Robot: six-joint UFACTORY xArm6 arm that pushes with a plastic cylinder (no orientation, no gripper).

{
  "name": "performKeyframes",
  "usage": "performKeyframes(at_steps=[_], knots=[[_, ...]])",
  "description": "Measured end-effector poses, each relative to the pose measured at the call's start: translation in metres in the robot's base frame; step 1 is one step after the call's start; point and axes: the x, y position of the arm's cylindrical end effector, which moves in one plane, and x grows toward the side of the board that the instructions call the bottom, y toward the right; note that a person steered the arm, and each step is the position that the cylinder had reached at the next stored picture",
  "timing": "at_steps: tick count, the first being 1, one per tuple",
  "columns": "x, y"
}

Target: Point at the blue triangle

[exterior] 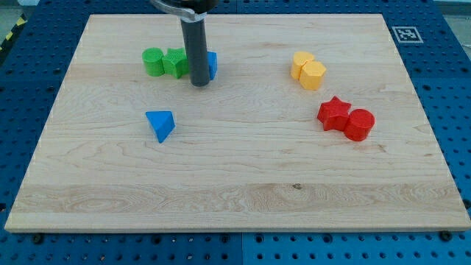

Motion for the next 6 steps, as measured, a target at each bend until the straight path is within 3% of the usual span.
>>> performKeyframes(at_steps=[2,4,6], knots=[[0.001,0.032],[0.094,0.031],[0.129,-0.058]])
